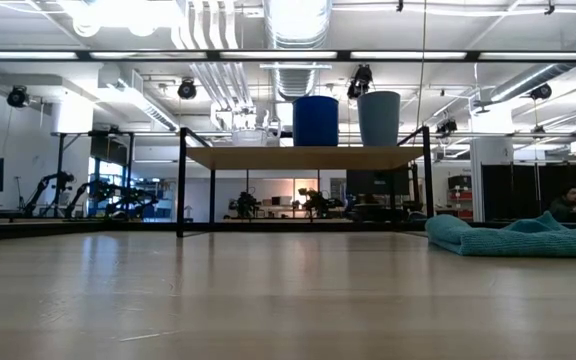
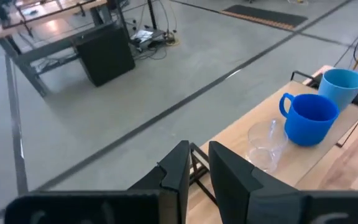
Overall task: Stack small to large cups/mugs on shelf
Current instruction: Return to Home Position
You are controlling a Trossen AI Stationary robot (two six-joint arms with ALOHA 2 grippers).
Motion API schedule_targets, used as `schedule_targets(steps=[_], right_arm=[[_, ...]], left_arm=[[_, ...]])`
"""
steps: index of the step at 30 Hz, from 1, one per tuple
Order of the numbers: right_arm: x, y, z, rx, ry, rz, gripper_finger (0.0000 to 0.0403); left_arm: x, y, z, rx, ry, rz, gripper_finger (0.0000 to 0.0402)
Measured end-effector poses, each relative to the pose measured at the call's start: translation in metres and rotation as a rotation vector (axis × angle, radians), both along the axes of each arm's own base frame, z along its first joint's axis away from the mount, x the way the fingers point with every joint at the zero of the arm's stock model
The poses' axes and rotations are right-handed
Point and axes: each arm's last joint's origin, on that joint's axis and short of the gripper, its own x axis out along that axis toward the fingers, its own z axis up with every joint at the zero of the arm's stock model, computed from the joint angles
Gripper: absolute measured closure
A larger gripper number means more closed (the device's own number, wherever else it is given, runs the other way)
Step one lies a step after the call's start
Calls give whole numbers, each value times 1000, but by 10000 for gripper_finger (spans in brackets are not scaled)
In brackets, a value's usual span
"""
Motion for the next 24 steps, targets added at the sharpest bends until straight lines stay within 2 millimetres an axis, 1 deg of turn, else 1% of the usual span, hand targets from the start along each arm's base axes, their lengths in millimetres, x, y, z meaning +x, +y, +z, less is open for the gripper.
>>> schedule_targets(steps=[2,4,7,9,11,14,16,19,22,24], right_arm=[[-8,0,-1,-11,7,-43,338],[-15,0,-4,-12,10,-71,339],[-26,2,-11,5,2,-100,342],[-32,2,-17,17,-29,-113,343],[-37,3,-23,26,-74,-120,344],[-44,5,-34,31,-174,-103,342],[-49,7,-41,43,-259,-57,340],[-58,11,-57,66,-335,19,337],[-68,13,-77,101,-370,29,338],[-77,14,-90,121,-398,22,341]], left_arm=[[-4,-2,-6,-21,-17,12,355],[-15,-6,-13,-47,-61,31,355],[-28,-11,-29,-74,-89,48,355],[-36,-15,-41,-81,-93,51,355],[-40,-16,-53,-101,-128,61,355],[-49,-20,-69,-107,-176,73,355],[-48,-20,-79,-101,-205,66,355],[-48,-21,-89,-82,-306,14,355],[-46,-21,-100,-62,-374,-42,355],[-41,-20,-112,-56,-368,-53,355]])
